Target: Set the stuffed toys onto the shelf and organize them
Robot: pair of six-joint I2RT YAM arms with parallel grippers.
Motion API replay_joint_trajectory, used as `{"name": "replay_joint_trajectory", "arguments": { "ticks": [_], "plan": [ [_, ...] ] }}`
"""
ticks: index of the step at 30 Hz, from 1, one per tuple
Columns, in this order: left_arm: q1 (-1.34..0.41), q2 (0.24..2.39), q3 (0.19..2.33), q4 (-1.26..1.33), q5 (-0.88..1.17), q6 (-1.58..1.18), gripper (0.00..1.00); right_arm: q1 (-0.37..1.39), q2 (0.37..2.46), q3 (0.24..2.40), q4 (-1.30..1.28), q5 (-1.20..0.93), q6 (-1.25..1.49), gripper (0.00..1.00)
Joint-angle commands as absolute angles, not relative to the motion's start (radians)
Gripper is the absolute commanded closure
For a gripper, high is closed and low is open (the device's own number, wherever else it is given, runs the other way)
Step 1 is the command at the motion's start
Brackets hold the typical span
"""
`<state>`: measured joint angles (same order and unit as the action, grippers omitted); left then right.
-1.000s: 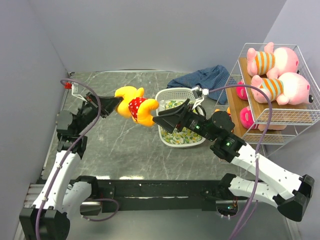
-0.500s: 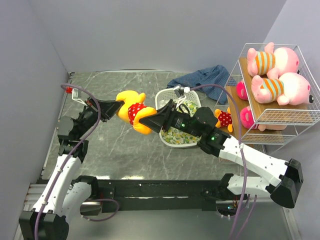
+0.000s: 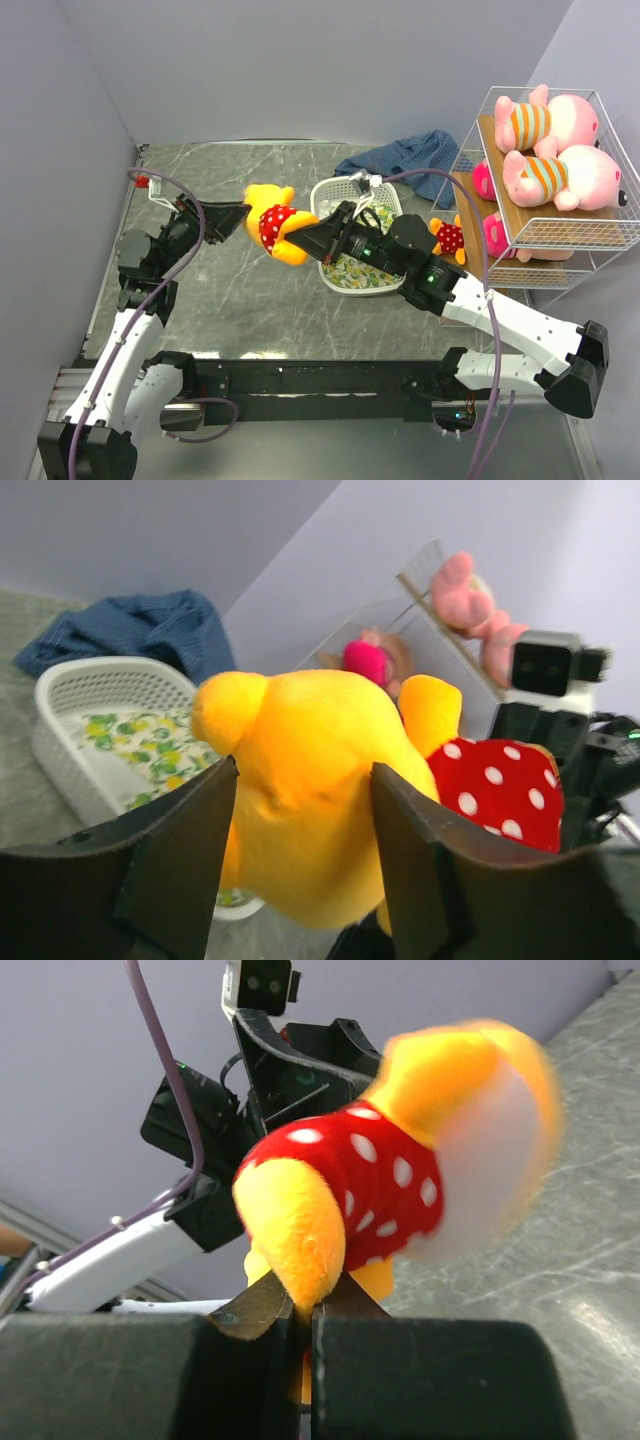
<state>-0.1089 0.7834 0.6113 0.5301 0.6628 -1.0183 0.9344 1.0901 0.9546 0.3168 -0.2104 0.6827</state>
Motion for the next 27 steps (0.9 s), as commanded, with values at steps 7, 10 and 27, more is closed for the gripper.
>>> {"name": "replay_joint_trajectory", "arguments": {
  "ticks": [7, 10, 27],
  "plan": [
    [-0.115, 0.811, 0.931, -0.261, 0.298, -0.648, 0.03, 0.948, 1.135, 1.106, 0.008, -0.045, 0.467, 1.00],
    [-0.115, 0.819, 0.968, -0.284, 0.346, -0.624, 0.04, 0.946, 1.173, 1.153, -0.080, 0.018, 0.417, 1.00],
    [-0.158, 0.793, 0.698, 0.159, 0.834, -0.735, 0.10, 0.948, 1.312, 1.255, -0.068, -0.057, 0.457, 0.91]
  ]
}}
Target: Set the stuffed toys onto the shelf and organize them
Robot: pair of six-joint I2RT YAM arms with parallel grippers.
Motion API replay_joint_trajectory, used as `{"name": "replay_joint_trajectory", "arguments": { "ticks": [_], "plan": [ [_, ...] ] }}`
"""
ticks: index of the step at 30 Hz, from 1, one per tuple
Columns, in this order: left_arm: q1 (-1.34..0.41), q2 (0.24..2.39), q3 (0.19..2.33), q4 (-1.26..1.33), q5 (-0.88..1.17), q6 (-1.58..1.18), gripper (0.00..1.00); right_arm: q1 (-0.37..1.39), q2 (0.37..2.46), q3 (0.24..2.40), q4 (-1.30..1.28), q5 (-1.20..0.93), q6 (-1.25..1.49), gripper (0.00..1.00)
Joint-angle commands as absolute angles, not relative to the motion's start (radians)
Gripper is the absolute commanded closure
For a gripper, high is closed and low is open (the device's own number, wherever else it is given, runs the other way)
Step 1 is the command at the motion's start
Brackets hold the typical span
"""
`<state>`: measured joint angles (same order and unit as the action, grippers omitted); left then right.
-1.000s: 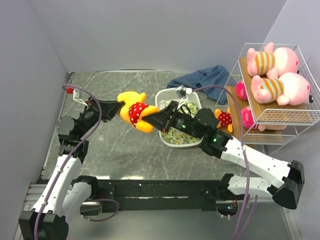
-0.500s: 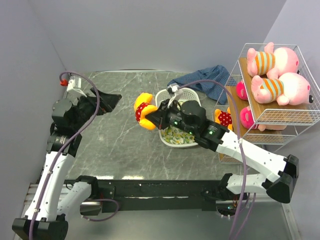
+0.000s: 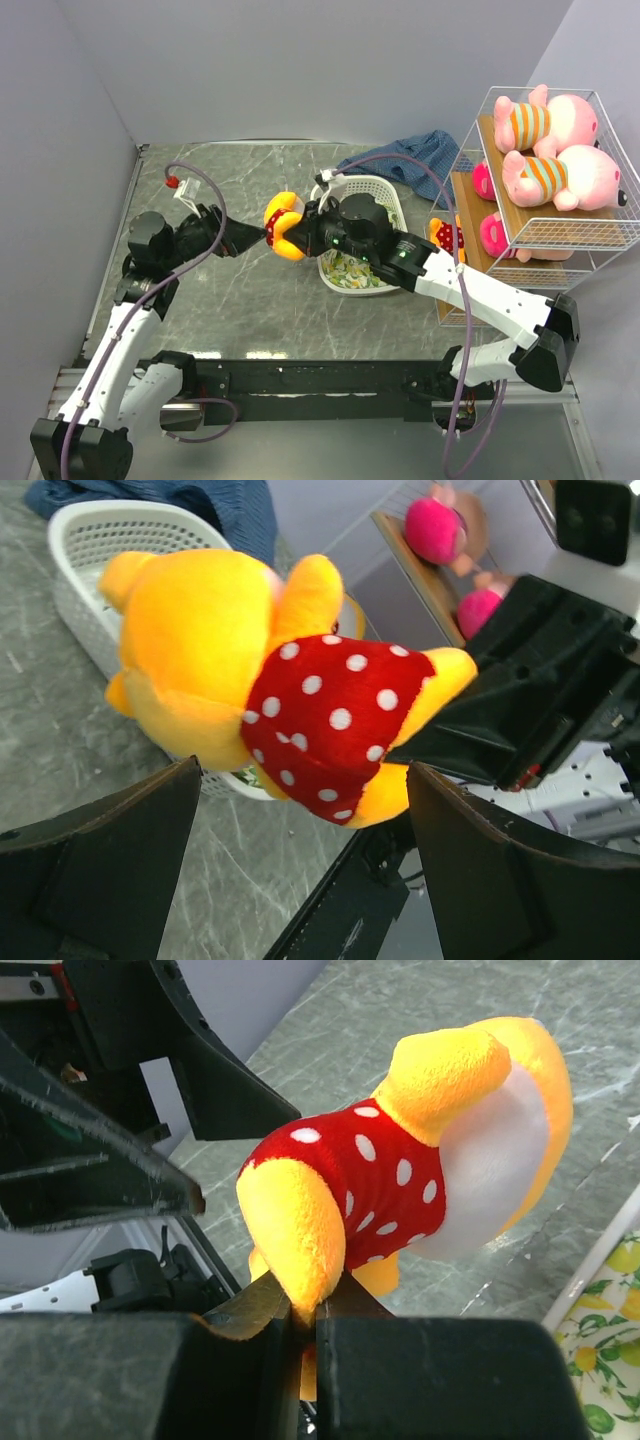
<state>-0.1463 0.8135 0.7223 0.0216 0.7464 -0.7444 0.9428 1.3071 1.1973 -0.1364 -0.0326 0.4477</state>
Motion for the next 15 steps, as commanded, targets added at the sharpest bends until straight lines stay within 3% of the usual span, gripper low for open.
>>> {"name": "replay_joint_trajectory", "arguments": {
  "ticks": [1, 3, 5, 6, 7, 11, 15],
  "plan": [
    [-0.160, 0.793, 0.686, 0.170, 0.834, -0.738, 0.11, 0.950, 1.319, 1.258, -0.069, -0.066, 0.459, 0.91],
    [-0.164, 0.798, 0.673, 0.207, 0.850, -0.750, 0.15, 0.950, 1.321, 1.261, -0.068, -0.072, 0.468, 0.88],
    [-0.167, 0.811, 0.661, 0.213, 0.854, -0.752, 0.31, 0.948, 1.313, 1.252, -0.051, -0.083, 0.483, 0.85],
    [-0.170, 0.816, 0.658, 0.213, 0.848, -0.750, 0.42, 0.948, 1.309, 1.237, -0.042, -0.089, 0.488, 0.83],
    [-0.172, 0.821, 0.650, 0.213, 0.844, -0.752, 0.63, 0.948, 1.298, 1.227, -0.023, -0.094, 0.494, 0.82],
    [-0.176, 0.812, 0.629, 0.256, 0.842, -0.788, 0.96, 0.948, 1.272, 1.175, -0.002, -0.091, 0.543, 0.61],
    [-0.179, 0.778, 0.603, 0.302, 0.815, -0.834, 0.99, 0.948, 1.256, 1.138, 0.074, -0.075, 0.600, 0.54]
  ]
}}
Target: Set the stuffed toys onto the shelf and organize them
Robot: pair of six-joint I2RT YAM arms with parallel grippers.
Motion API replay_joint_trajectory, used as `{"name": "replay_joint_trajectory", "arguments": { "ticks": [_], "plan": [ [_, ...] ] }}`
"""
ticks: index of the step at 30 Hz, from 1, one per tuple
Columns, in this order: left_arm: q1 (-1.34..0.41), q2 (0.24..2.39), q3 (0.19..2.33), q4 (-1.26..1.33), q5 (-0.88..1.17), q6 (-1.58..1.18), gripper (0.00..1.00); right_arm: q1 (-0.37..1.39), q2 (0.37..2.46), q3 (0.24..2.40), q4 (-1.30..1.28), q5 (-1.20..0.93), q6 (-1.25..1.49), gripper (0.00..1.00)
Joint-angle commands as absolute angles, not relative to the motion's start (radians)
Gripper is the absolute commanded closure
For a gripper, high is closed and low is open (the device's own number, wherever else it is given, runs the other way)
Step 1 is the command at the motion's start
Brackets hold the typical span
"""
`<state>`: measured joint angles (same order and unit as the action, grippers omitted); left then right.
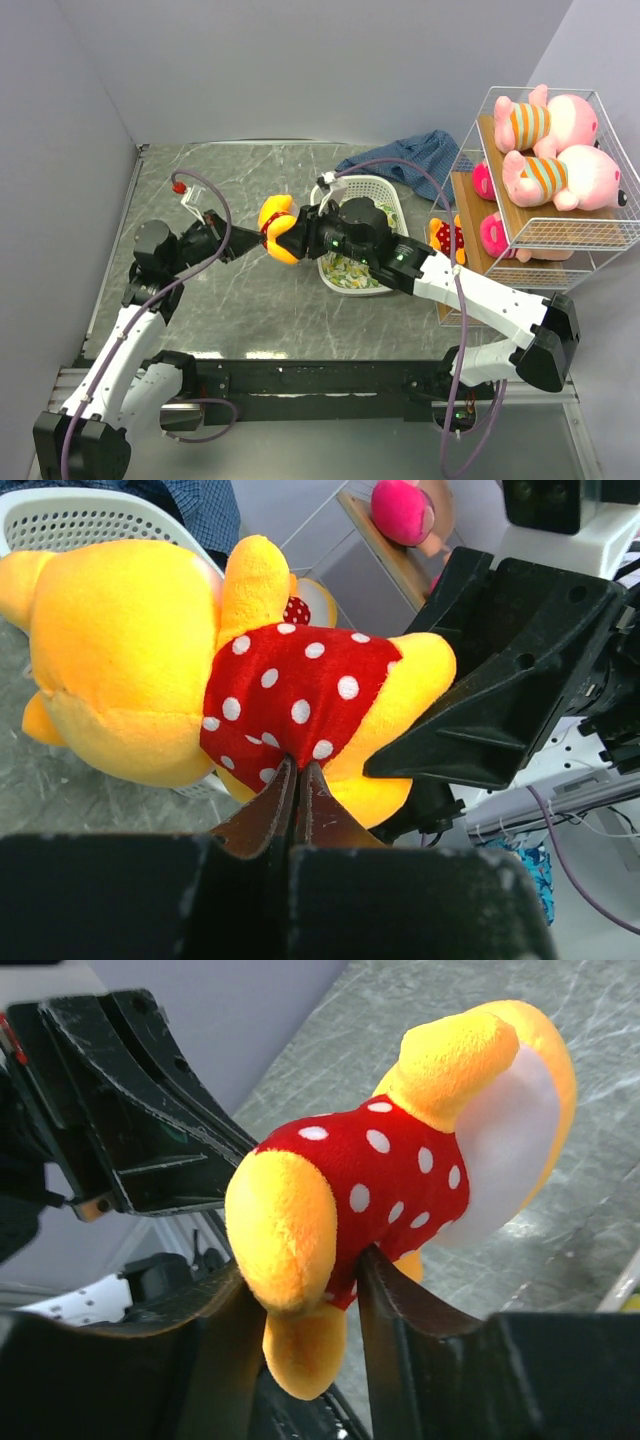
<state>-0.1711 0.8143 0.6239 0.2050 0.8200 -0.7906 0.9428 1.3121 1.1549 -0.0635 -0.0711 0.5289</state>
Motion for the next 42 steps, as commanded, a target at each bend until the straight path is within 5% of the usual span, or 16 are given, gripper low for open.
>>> {"name": "replay_joint_trajectory", "arguments": {
  "ticks": [1, 9, 13, 16, 19, 20, 23, 31, 42],
  "plan": [
    [-0.179, 0.775, 0.598, 0.313, 0.808, -0.860, 0.99, 0.948, 1.259, 1.135, 0.087, -0.075, 0.607, 0.53],
    [-0.192, 0.750, 0.552, 0.396, 0.790, -0.942, 0.99, 0.950, 1.289, 1.126, 0.135, -0.064, 0.683, 0.56],
    [-0.195, 0.747, 0.552, 0.379, 0.778, -0.936, 0.99, 0.948, 1.279, 1.118, 0.140, -0.041, 0.674, 0.92],
    [-0.195, 0.747, 0.563, 0.361, 0.773, -0.931, 0.99, 0.948, 1.261, 1.138, 0.089, -0.019, 0.600, 1.00],
    [-0.195, 0.755, 0.627, 0.229, 0.741, -0.867, 0.60, 0.948, 1.252, 1.199, -0.082, 0.058, 0.473, 1.00],
    [-0.195, 0.759, 0.671, 0.183, 0.730, -0.844, 0.40, 0.946, 1.247, 1.210, -0.128, 0.087, 0.444, 1.00],
    [-0.195, 0.765, 0.753, 0.048, 0.686, -0.740, 0.13, 0.946, 1.221, 1.227, -0.280, 0.207, 0.352, 1.00],
    [-0.195, 0.775, 0.841, -0.175, 0.435, -0.516, 0.01, 0.946, 1.190, 1.281, -0.691, 0.533, 0.230, 1.00],
    [-0.195, 0.739, 0.782, -0.199, 0.333, -0.460, 0.04, 0.916, 1.232, 1.244, -0.991, 0.887, 0.224, 0.98]
  ]
}}
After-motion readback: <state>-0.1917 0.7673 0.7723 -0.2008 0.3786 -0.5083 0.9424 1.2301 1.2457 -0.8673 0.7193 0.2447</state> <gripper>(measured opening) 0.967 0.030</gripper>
